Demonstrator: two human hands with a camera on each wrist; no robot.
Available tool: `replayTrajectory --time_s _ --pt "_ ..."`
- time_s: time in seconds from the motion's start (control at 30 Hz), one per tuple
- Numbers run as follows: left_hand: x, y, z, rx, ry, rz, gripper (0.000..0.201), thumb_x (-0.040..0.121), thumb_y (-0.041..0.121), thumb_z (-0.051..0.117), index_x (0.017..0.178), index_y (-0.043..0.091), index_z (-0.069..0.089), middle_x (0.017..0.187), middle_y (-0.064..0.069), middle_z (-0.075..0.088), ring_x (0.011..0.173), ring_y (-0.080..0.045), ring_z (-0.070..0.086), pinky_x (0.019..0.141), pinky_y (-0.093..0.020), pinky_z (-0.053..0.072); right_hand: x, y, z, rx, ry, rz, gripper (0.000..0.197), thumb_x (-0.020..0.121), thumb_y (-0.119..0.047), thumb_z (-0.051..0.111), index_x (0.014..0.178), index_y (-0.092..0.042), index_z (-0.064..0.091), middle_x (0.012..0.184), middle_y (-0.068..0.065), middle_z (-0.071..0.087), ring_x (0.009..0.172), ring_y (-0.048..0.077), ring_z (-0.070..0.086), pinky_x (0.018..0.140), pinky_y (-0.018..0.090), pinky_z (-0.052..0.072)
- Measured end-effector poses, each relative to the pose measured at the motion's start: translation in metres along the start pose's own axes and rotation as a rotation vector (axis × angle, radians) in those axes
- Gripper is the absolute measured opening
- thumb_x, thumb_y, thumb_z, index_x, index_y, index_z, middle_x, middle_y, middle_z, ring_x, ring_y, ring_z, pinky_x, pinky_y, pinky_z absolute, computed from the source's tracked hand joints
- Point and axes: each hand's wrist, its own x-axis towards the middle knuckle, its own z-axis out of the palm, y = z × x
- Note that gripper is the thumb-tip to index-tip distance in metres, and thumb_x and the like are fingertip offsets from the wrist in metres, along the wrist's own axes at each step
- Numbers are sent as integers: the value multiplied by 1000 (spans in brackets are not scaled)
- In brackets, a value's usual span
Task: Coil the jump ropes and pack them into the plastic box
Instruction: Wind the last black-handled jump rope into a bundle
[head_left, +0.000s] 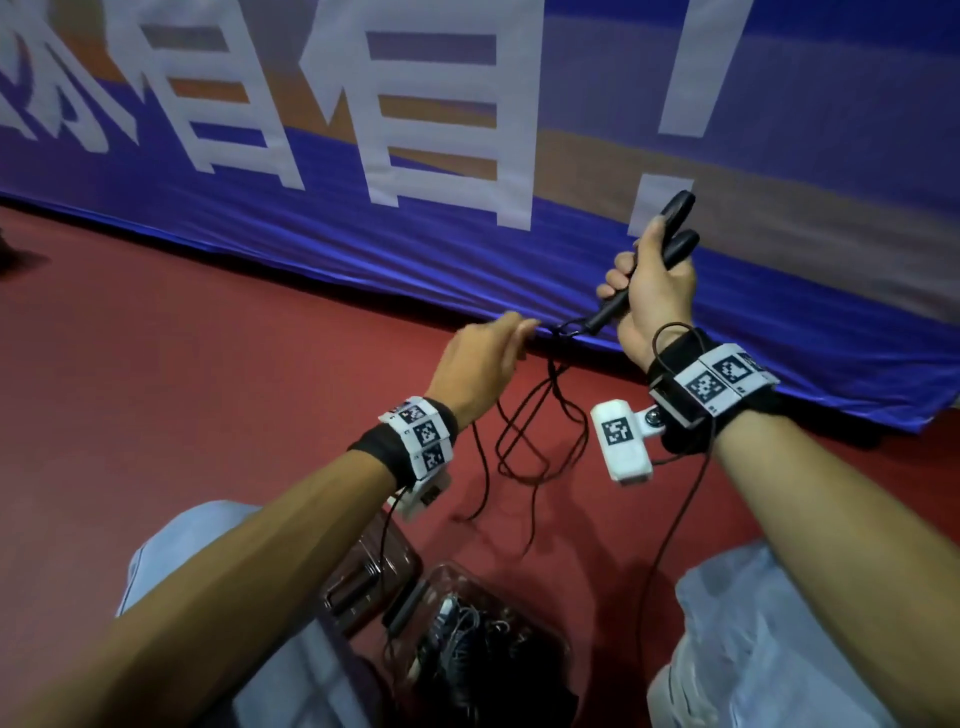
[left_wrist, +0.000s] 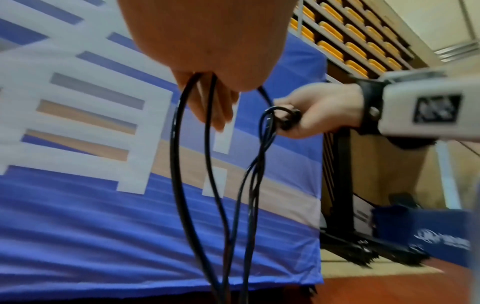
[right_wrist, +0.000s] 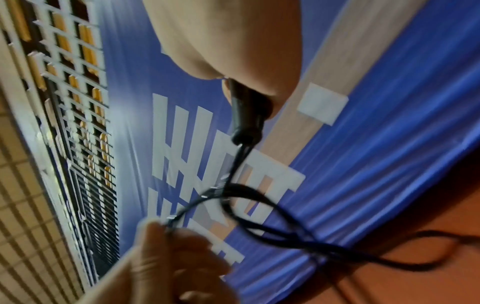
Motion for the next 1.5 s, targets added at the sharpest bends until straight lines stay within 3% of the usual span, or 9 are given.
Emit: replayTrajectory --time_s 0.33,0.47,0.6,0.73,0.87,1.03,1.23,1.4,1.5 --pt "23 -31 -18 -107 504 -260 46 107 43 35 73 16 49 57 1 49 50 -17 44 50 -35 34 27 0 -26 -16 453 -119 22 105 -30 56 95 -12 48 59 4 47 34 13 40 43 27 40" --pt "17 -65 5 8 49 -634 45 103 39 39 81 9 66 81 -13 71 80 -33 69 74 -41 54 17 -7 -14 165 191 43 25 103 -30 60 90 -12 50 58 2 49 44 14 47 48 28 46" --pt "2 -13 24 -246 -287 -364 61 103 59 28 99 16 70 97 -2 75 93 -19 69 87 -35 53 -2 -3 -1 115 -123 215 22 102 -31 62 91 -14 54 66 -1 49 50 10 42 51 25 39" --pt "-14 36 32 -504 -612 -298 86 99 70 12 69 3 56 66 -11 59 62 -27 52 72 -37 48 -14 1 4 94 -175 228 21 103 -28 60 92 -12 54 66 -2 46 49 9 39 52 24 37" --pt "-15 50 27 -742 -415 -456 55 103 62 22 65 23 34 57 0 28 53 -16 26 54 -31 25 -11 -6 -1 -229 -133 299 44 94 -52 67 108 -11 59 93 4 68 76 14 65 81 36 56" --pt "0 37 11 -704 -254 -491 47 104 47 43 64 24 34 54 2 26 46 -13 24 47 -28 17 -15 11 -20 -704 -327 841 95 86 -87 39 145 -12 43 126 14 59 102 31 65 93 48 46" --pt "9 22 -13 -92 -152 -182 49 100 31 53 56 14 41 51 3 36 48 -12 31 54 -32 24 -27 23 -20 -1254 -730 -58 57 97 -32 64 150 -24 44 152 3 47 142 20 43 114 34 35" --pt "18 29 -32 -206 -130 -79 40 98 29 56 59 20 61 50 6 57 49 -5 53 51 -28 41 -35 31 -13 -980 -926 -82 9 91 -14 63 100 -15 64 76 2 73 76 35 69 73 48 53" --pt "26 29 -47 -324 -4 -142 48 98 27 58 53 11 50 46 7 42 46 -8 35 47 -28 29 -33 33 -9 -961 -913 25 33 103 -33 59 86 -7 69 55 4 57 54 18 60 60 30 46"
